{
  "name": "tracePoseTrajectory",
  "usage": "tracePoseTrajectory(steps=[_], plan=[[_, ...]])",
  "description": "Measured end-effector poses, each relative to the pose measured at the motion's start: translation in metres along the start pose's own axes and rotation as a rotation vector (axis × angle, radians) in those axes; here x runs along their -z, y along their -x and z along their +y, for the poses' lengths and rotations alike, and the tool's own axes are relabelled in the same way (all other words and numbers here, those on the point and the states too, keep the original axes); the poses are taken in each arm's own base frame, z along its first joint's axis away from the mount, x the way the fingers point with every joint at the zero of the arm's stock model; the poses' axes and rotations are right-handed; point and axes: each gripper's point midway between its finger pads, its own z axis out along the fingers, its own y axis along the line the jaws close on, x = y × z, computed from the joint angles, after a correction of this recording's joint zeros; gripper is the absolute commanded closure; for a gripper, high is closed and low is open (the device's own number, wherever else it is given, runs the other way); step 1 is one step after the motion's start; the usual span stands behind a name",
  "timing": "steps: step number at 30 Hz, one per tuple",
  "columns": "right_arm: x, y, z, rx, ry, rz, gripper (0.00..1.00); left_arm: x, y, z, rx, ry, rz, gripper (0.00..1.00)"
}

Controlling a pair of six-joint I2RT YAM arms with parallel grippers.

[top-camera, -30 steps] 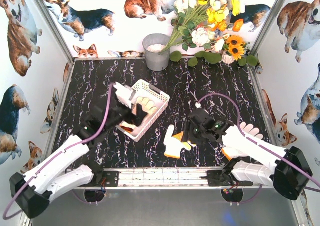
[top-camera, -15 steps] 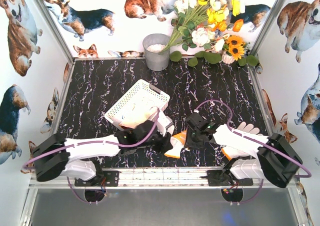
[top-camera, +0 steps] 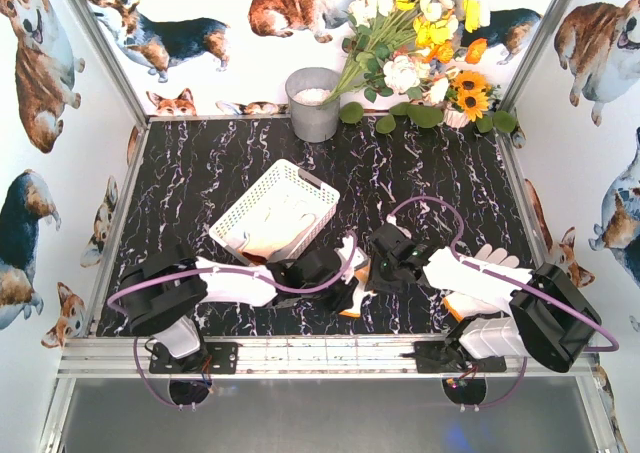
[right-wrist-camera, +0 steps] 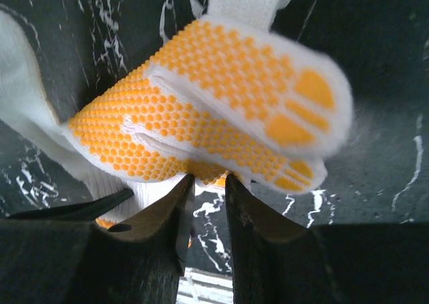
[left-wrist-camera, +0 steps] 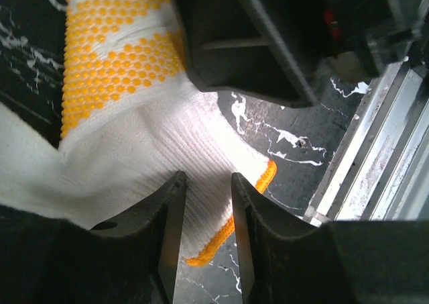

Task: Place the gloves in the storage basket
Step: Adjust the glove at the center of the board.

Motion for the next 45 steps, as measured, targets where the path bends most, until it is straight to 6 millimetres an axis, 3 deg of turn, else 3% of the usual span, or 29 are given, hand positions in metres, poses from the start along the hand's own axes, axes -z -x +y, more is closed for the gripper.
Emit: tracePoseTrajectory(steps=[5,10,17,20,25,29,35,40,45], plan=[[-0.004,0.023,-0.007,-0.010,-0.024,-0.067,0.76,-0.008,0.002,-0.001,-0.065,-0.026,0.008,0.74],[-0.011,0.071,-0.008,-0.073,-0.010,-0.127,0.77,-0.007,-0.001,-0.005,-0.093,-0.061,-0.004,0.72],[-0.017,0.121,0.039,-0.057,0.130,-0.130,0.76,-0.006,-0.004,-0.011,-0.103,-0.101,-0.005,0.72],[-0.010,0.134,0.056,-0.043,0.195,-0.147,0.66,-0.004,-0.006,-0.017,-0.102,-0.126,0.005,0.70],[0.008,0.143,0.056,-0.040,0.252,-0.168,0.54,0.011,-0.011,-0.026,-0.094,-0.146,0.017,0.58],[0.042,0.149,0.045,-0.044,0.286,-0.229,0.48,0.034,0.010,-0.033,-0.094,-0.140,-0.048,0.36],[0.100,0.145,0.013,-0.048,0.245,-0.384,0.47,0.076,0.072,-0.023,-0.159,-0.033,-0.180,0.24],[0.127,0.136,-0.026,-0.112,0.136,-0.483,0.45,0.121,0.132,0.031,-0.128,0.154,-0.291,0.09],[0.116,0.114,-0.088,-0.290,-0.064,-0.478,0.38,0.171,0.158,0.097,-0.063,0.385,-0.345,0.06]])
